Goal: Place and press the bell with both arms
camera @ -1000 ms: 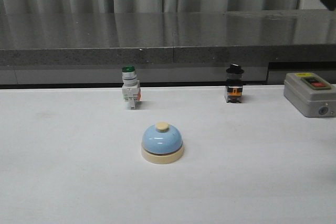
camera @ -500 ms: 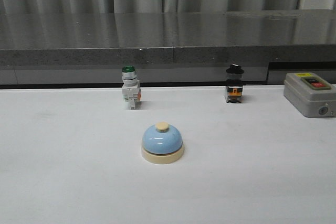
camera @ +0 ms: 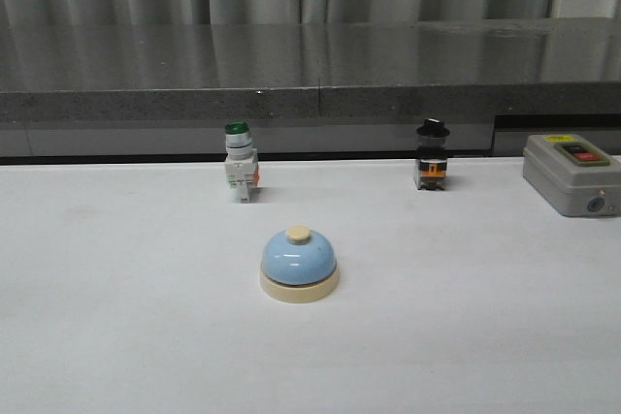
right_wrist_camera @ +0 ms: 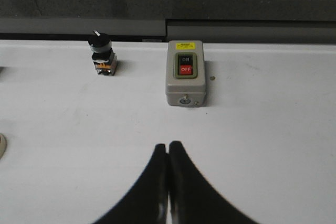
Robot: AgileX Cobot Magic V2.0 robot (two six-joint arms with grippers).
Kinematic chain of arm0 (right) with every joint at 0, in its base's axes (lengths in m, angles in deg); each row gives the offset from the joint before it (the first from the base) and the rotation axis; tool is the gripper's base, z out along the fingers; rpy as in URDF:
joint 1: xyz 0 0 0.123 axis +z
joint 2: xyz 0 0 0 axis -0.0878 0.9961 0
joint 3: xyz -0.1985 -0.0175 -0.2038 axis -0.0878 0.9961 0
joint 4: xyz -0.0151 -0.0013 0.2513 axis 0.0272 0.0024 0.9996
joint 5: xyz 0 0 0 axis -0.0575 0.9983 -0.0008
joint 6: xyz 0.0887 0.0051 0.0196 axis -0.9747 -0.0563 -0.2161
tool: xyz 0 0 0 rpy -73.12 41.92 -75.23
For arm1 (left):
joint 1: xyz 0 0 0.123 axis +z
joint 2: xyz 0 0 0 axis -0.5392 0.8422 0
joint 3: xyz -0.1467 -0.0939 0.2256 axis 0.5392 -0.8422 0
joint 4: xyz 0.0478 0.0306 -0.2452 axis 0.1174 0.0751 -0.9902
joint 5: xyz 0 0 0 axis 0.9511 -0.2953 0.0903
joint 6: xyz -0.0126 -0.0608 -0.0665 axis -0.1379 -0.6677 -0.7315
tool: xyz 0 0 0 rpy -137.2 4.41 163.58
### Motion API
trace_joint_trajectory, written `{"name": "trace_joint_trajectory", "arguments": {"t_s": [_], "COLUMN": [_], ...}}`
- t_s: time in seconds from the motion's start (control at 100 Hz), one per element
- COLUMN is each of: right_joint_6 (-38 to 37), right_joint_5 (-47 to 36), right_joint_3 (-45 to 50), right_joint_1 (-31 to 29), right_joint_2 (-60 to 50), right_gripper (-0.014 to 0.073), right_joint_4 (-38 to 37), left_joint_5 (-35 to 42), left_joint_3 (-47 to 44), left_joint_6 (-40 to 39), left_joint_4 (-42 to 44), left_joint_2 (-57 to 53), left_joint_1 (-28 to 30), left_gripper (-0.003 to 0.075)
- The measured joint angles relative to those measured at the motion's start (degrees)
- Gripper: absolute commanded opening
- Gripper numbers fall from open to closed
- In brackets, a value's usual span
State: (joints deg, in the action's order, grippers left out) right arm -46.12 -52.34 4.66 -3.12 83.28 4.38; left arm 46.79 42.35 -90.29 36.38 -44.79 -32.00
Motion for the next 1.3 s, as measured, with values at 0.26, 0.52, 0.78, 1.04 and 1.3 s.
{"name": "trace_joint_trajectory", "arguments": {"t_s": [0.26, 0.52, 0.78, 1.04, 1.3], "right_joint_6": [0.00, 0.00, 0.00, 0.00, 0.00], "right_joint_5": [-7.91, -16.80, -16.82, -19.17, -19.46], "right_joint_3": [7.77, 16.60, 20.47, 26.14, 26.85], "right_joint_1": [0.00, 0.00, 0.00, -0.10, -0.10], "right_joint_2": [-11.92, -22.88, -30.37, -30.49, -30.49], "right_gripper": [-0.0060, -0.0060, -0.0060, -0.0060, -0.0060], "right_joint_4": [0.00, -1.88, -2.00, -1.77, -1.37], "left_joint_5": [0.00, 0.00, 0.00, 0.00, 0.00], "left_joint_3": [0.00, 0.00, 0.00, 0.00, 0.00], "left_joint_6": [0.00, 0.00, 0.00, 0.00, 0.00], "left_joint_4": [0.00, 0.00, 0.00, 0.00, 0.00], "left_joint_2": [0.00, 0.00, 0.00, 0.00, 0.00], "left_joint_1": [0.00, 0.00, 0.00, 0.00, 0.00], "left_gripper": [-0.0020, -0.0020, -0.0020, -0.0020, -0.0020]}}
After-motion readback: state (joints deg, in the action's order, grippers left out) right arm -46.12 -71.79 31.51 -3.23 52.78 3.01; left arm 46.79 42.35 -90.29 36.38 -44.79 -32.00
